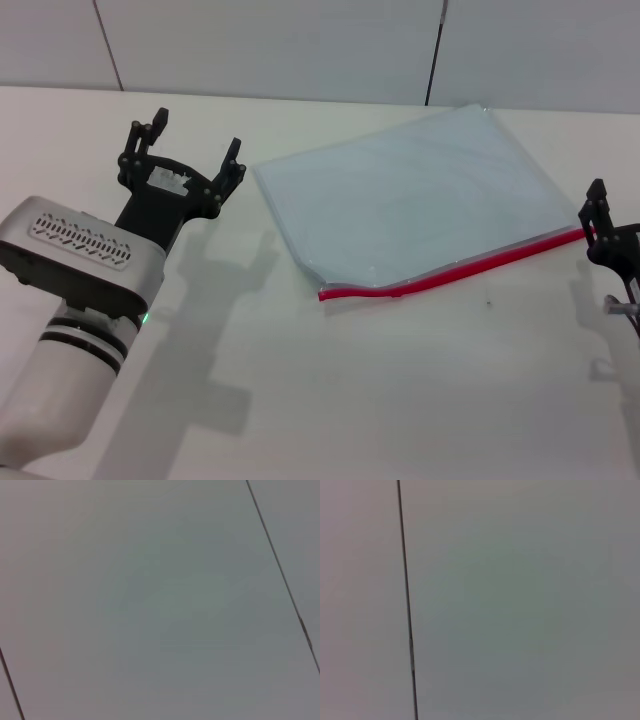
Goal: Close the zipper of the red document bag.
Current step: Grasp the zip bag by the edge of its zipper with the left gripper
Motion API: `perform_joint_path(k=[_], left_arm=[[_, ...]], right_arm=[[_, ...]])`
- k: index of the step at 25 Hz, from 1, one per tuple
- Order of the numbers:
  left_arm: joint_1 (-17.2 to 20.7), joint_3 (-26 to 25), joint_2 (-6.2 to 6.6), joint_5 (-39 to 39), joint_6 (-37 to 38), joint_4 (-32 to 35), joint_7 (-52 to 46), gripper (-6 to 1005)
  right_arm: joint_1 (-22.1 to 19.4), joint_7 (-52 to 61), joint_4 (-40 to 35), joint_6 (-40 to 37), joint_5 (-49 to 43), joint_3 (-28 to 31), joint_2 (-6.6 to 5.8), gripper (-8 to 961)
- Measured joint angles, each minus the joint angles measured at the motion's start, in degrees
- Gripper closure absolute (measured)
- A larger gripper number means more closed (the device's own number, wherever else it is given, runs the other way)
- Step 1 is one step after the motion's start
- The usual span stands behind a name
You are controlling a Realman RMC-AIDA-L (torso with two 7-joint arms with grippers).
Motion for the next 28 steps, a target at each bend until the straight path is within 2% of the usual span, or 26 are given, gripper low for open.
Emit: perform_joint_path(k=[9,11,14,17,20,23,24,28], left_arm=[[-0.08,-0.05,0.14,-3.55,0.12,1.93,0.01,119],[-0.09,-0.24,0.73,-4.68,1.63,4.99,0.47,119],[0.06,-0.97,2.74,-5.17,6.11,10.48,2.21,119],[0.64,-2.77,5.88,-5.27,13.71,17.09,4.23,119],[0.77,-5.68,8.93,-6.46,25.05,23.82,8.16,119],[1.13,-9.24,9.68,-7.91,34.39,27.74,14.59,119],[1.34,-10.44,9.67,-8.10,36.72,28.69,16.49,119],[3.17,-17.81,9.08,-8.18,53.65,34.12,25.33,120]], right_arm=[[0.12,0.01,-0.08,-0.01,0.10,0.00,-0.01,304],[0.13,0.01,-0.21,-0.01,0.10,0.00,-0.08,304],[0.20,0.01,-0.26,-0.01,0.09,0.01,-0.17,304],[0.72,0.01,-0.50,-0.28,0.07,0.03,-0.18,304],[1.27,0.00,-0.65,-0.78,0.07,0.10,-0.21,305],[1.50,0.01,-0.65,-1.47,0.08,0.14,-0.26,305],[1.55,0.00,-0.65,-1.82,0.08,0.20,-0.26,305],[2.07,0.00,-0.62,-2.93,0.08,0.30,-0.26,305]])
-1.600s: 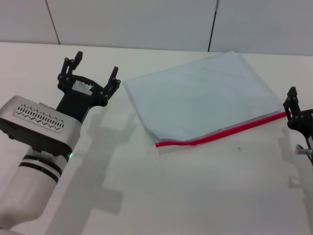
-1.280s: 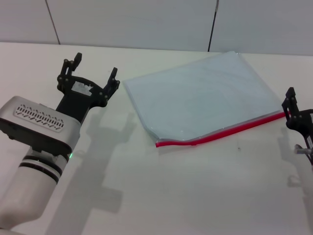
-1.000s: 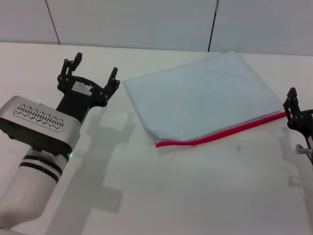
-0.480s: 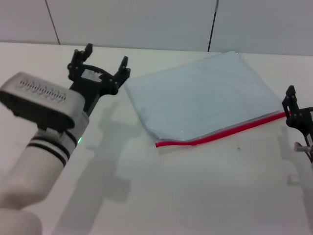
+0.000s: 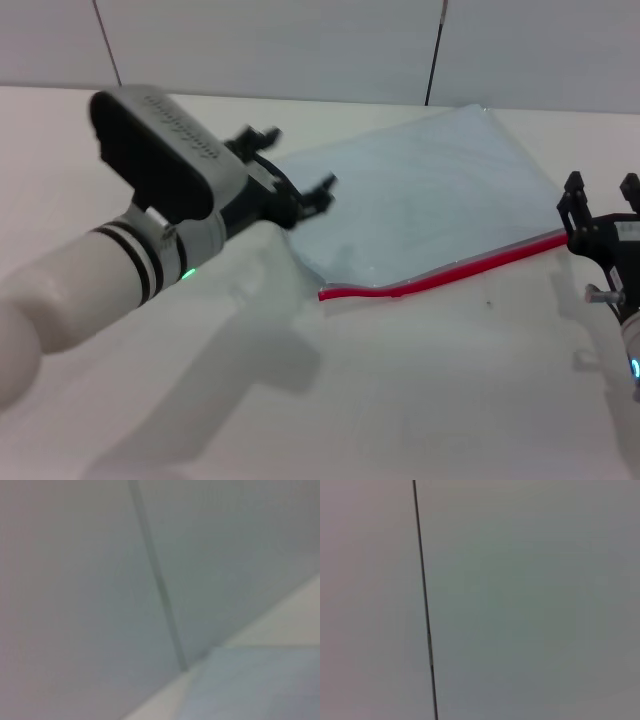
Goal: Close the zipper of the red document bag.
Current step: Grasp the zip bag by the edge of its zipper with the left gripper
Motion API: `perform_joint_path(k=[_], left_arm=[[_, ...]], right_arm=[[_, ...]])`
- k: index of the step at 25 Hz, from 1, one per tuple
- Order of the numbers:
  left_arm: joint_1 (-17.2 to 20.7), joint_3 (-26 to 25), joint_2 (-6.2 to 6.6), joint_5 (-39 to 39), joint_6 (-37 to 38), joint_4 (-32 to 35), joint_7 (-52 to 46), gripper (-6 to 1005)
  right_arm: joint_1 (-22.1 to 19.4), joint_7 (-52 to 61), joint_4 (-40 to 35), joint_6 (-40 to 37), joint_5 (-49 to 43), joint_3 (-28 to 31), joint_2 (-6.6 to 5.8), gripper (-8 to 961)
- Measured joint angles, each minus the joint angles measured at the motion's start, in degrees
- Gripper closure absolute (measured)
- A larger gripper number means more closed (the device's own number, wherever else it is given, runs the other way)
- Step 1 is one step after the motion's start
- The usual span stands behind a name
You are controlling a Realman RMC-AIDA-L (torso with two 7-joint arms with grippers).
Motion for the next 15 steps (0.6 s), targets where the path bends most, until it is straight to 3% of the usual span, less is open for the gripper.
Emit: perform_joint_path(k=[3,8,10,15], left_arm=[[0.28,-5.00,-0.13,0.66,12.42,2.96,1.29,120],[-0.05,-9.95,-0.68,6.84,24.66,5.31,0.44,120],[-0.05,-12.31,-1.69,11.34,29.84,6.30,-0.63,120],[-1.65,-21.53,-6.52,27.71,47.64,8.38,-6.01,120]], right_arm=[[0.19,0.00,0.11,-0.62,0.00,0.01,0.00,305],[0.32,0.00,0.39,-0.88,0.00,0.05,0.00,305],[0.44,0.00,0.44,-1.34,0.00,0.07,0.00,305],[1.62,0.00,0.54,-4.35,0.00,0.20,0.00,306]])
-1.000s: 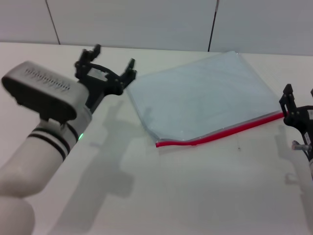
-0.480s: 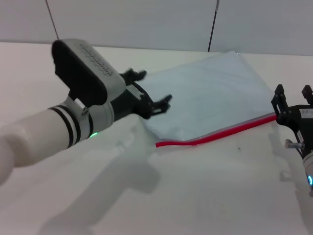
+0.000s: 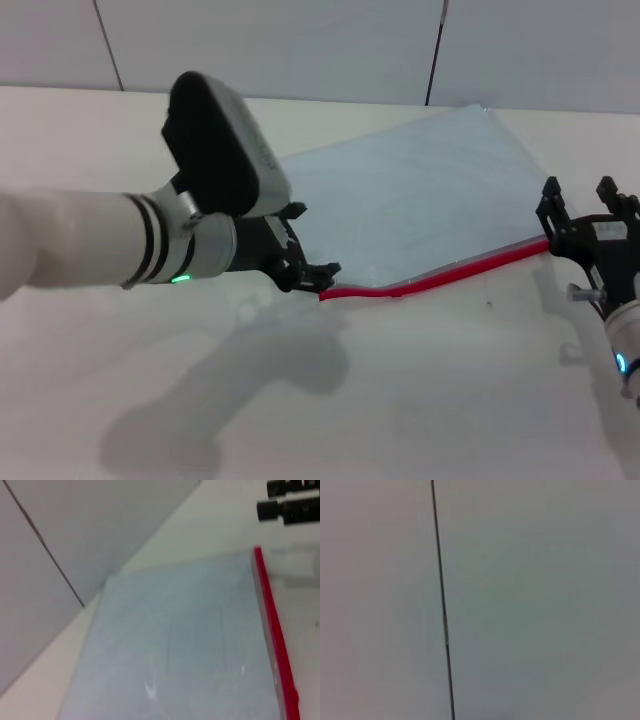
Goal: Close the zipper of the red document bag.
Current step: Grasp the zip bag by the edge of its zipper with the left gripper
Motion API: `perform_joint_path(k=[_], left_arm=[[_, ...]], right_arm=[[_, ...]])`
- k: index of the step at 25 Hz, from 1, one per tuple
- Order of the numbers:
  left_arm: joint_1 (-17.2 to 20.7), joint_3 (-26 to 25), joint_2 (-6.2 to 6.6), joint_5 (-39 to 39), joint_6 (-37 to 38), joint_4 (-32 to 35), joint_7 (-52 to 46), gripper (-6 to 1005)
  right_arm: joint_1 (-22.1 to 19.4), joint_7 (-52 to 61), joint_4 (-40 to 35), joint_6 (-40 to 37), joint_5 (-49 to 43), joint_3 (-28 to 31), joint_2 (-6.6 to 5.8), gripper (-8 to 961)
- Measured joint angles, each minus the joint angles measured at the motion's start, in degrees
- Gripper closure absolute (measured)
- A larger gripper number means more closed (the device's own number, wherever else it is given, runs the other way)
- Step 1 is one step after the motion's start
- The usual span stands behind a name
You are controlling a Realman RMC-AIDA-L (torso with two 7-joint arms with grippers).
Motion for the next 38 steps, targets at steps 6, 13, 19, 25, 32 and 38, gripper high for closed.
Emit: perform_joint_path(k=[6,13,19,25,32,38], left_arm=[[-3.85,-2.75,-1.87,6.74,9.85,0.30,-1.01,120],[-7.09,-3.14,-2.03,10.12,16.40,0.46,-1.20,119],[-8.51,-2.64,-2.18,11.48,18.41,-0.01,-1.84,119],[-9.35,-1.94,-2.21,11.64,18.29,-1.20,-1.82,119],[-12.12,-1.93,-2.21,11.70,15.79,-6.61,-0.05,119],[-12.78,-1.57,-2.23,11.90,11.60,-9.05,0.93,119]], right_arm=[[0.36,0.00,0.08,-0.83,0.00,0.03,0.00,306],[1.01,0.00,0.09,-1.82,0.00,0.03,0.00,306],[2.11,0.00,0.18,-2.85,0.00,0.03,0.00,307],[2.50,0.00,0.18,-3.25,0.00,0.03,0.00,307],[2.79,0.00,0.17,-3.26,0.00,0.03,0.01,307],[2.96,0.00,0.17,-3.26,0.00,0.03,0.08,308]])
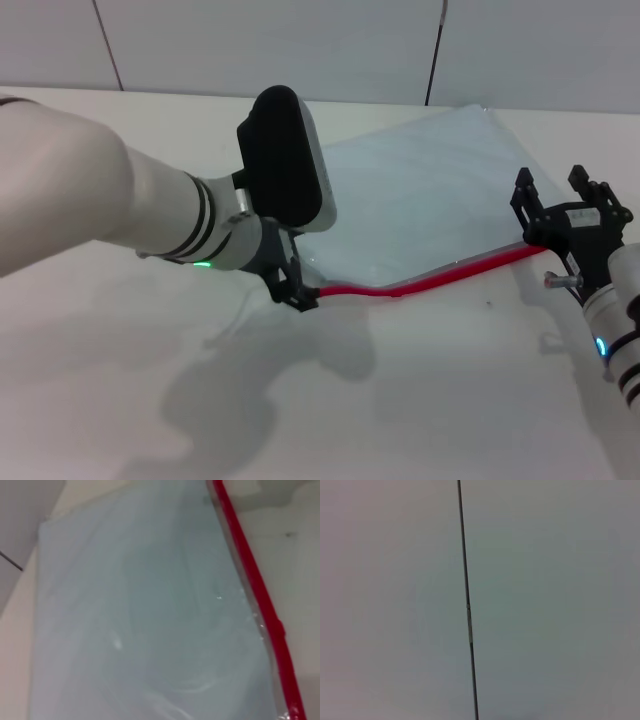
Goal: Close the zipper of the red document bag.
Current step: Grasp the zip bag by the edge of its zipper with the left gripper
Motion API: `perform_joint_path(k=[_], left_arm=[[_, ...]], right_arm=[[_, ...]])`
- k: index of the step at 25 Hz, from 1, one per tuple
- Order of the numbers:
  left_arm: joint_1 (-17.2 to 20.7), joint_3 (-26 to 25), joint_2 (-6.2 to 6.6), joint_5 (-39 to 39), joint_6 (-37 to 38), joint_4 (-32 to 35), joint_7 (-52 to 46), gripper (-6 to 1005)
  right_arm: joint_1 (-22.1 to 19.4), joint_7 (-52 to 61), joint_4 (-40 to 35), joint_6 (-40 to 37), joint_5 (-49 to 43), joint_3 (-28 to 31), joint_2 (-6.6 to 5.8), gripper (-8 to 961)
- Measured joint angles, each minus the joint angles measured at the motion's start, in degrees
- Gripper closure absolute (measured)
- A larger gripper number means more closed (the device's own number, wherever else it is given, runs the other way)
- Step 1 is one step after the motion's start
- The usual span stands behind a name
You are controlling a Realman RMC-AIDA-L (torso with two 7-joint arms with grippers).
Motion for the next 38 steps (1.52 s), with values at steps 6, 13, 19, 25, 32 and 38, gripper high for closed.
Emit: perform_joint_path(k=[6,13,19,25,32,38], left_arm=[[0.00,1.99,-0.08,0.07,-5.08,-1.45,0.12,120],[0.15,3.35,-0.17,-0.70,-10.02,-3.83,-0.12,127],[0.47,4.01,-0.23,-1.55,-13.68,-5.30,-0.52,133],[0.14,4.23,-0.25,-3.16,-15.32,-7.12,-0.28,139],[0.72,5.54,-0.23,-3.19,-20.45,-7.78,-0.61,323],[1.21,6.11,-0.23,-3.18,-23.44,-8.28,-1.10,601]], right_arm=[[0.07,0.02,0.00,0.00,0.00,0.00,0.01,308],[0.14,0.05,0.00,0.00,0.00,0.00,0.01,308],[0.23,0.07,0.17,-0.71,0.00,0.06,0.01,308],[0.30,0.09,0.27,-1.26,0.00,0.09,0.01,308],[0.51,0.09,0.27,-1.39,0.00,0.09,0.01,307],[0.71,0.09,-0.06,-1.41,0.00,0.09,0.00,307]])
